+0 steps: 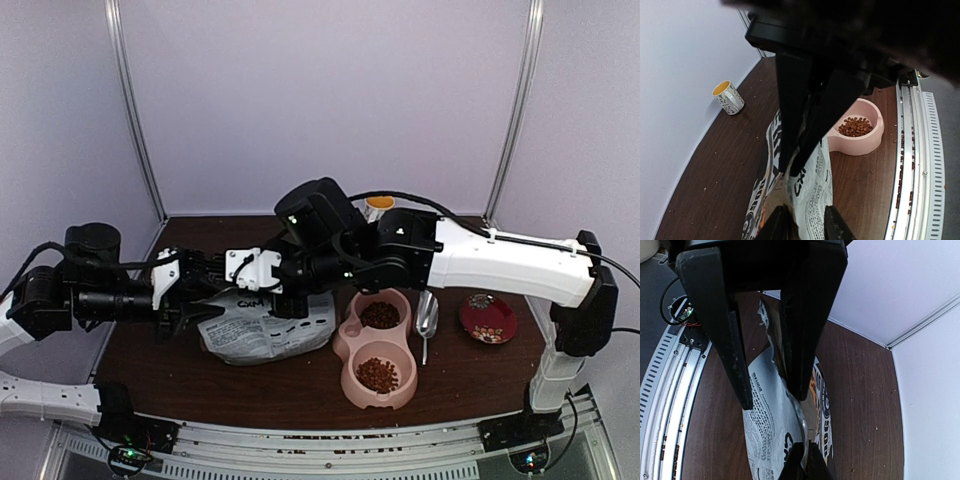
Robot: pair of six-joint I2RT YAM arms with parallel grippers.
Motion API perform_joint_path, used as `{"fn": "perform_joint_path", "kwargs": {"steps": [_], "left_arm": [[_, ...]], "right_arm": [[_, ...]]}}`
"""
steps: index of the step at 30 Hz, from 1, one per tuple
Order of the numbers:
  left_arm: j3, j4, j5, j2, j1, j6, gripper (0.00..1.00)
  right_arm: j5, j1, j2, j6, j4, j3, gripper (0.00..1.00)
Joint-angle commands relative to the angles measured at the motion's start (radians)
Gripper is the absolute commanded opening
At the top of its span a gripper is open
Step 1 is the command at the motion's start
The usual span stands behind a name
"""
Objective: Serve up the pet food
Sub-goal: Press the seal on the pet food bag.
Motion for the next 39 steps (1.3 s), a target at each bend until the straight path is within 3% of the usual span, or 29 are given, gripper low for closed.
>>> {"fn": "perform_joint_path", "kwargs": {"steps": [1, 11, 20, 25, 27, 30, 36, 39], "left_arm": [[0.028, 0.061, -0.035, 0.065, -0.003, 0.001, 0.27], [0.012, 0.076, -0.151, 0.077, -0.003, 0.019, 0.3], [0.0, 0.078, -0.194, 0.082, -0.003, 0.023, 0.0], [-0.014, 0.087, -0.187, 0.053, -0.003, 0.018, 0.0], [-0.014, 0.087, -0.183, 0.046, -0.003, 0.018, 0.0], [-0.013, 0.087, -0.184, 0.042, -0.003, 0.017, 0.0], [-0.016, 0.087, -0.18, 0.024, -0.003, 0.015, 0.0], [-0.016, 0.087, -0.178, 0.022, -0.003, 0.014, 0.0]], "right_arm": [[-0.024, -0.007, -0.052, 0.016, 0.065, -0.047, 0.0], [-0.094, -0.017, -0.103, 0.017, 0.084, -0.116, 0.0], [-0.178, -0.038, -0.142, 0.034, 0.13, -0.169, 0.0], [-0.176, -0.055, -0.159, 0.041, 0.141, -0.192, 0.01], [-0.143, -0.065, -0.158, 0.034, 0.106, -0.182, 0.31], [-0.088, -0.077, -0.161, -0.002, 0.042, -0.178, 0.39], [-0.027, -0.108, -0.175, -0.042, -0.053, -0.192, 0.37], [-0.025, -0.118, -0.179, -0.048, -0.069, -0.198, 0.13]]}}
